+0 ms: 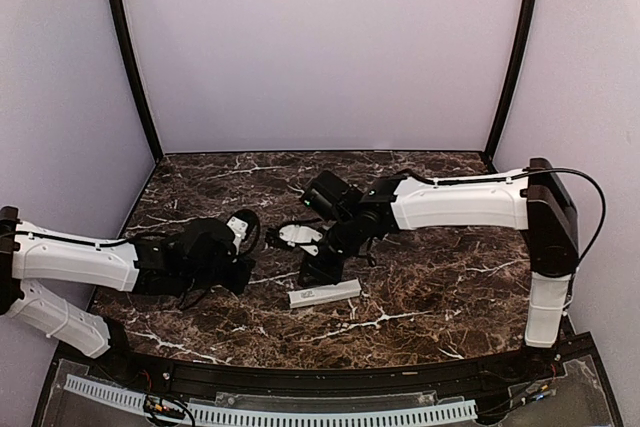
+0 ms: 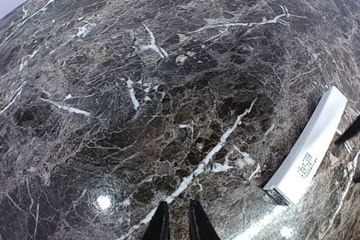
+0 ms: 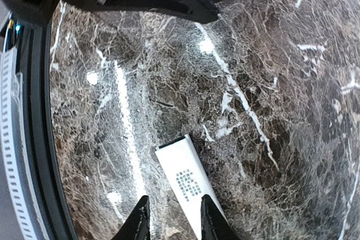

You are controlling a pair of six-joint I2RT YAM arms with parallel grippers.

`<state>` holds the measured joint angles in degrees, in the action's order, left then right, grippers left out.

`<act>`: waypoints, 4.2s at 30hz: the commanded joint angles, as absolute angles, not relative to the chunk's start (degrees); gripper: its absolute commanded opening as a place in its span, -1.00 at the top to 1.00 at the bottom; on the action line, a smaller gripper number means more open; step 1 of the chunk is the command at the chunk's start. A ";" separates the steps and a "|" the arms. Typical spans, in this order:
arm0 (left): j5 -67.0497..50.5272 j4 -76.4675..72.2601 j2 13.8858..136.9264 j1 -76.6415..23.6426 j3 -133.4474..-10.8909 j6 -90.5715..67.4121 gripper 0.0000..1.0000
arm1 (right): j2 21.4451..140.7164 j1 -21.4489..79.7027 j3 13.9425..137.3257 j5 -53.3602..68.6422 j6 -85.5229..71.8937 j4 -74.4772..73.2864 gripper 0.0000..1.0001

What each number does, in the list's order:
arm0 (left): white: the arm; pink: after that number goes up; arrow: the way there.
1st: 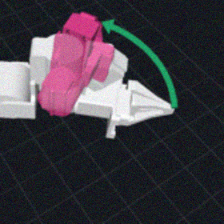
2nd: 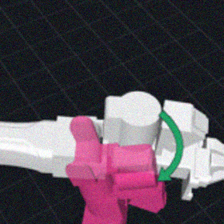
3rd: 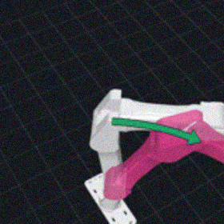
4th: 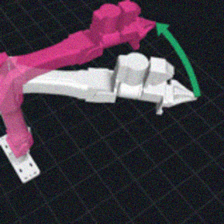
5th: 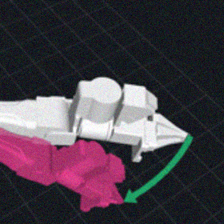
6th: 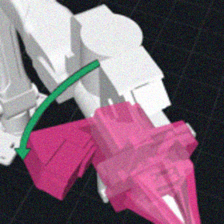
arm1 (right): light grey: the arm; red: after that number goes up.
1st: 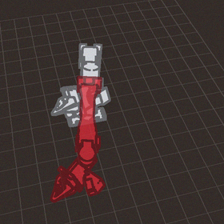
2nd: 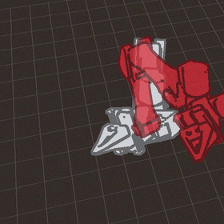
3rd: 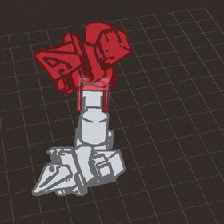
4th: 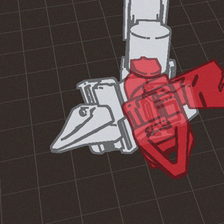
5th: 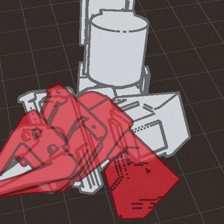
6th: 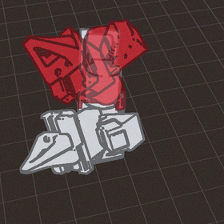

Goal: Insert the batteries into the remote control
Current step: Press the battery cover onto the remote control, then pick up the remote control from the center of the board.

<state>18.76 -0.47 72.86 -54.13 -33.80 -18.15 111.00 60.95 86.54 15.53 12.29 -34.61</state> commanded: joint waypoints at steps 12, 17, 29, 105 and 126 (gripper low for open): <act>24.76 -2.42 72.21 -53.02 -29.58 -24.94 0.64 | 118.56 61.96 87.09 22.75 1.19 -27.76 1.00; 25.69 -3.13 72.16 -52.99 -28.66 -25.33 0.61 | 118.99 61.36 86.70 22.06 0.05 -28.45 1.00; 26.27 -4.54 73.35 -52.81 -28.41 -24.19 0.57 | 121.21 60.38 85.11 22.29 -1.81 -27.56 1.00; 26.20 -6.27 70.92 -52.71 -26.94 -23.20 0.43 | 124.47 62.19 93.51 4.48 6.95 -37.62 0.69; 22.92 -6.96 71.97 -52.73 -29.27 -22.89 0.41 | 118.93 55.63 92.13 6.03 -8.03 -32.40 1.00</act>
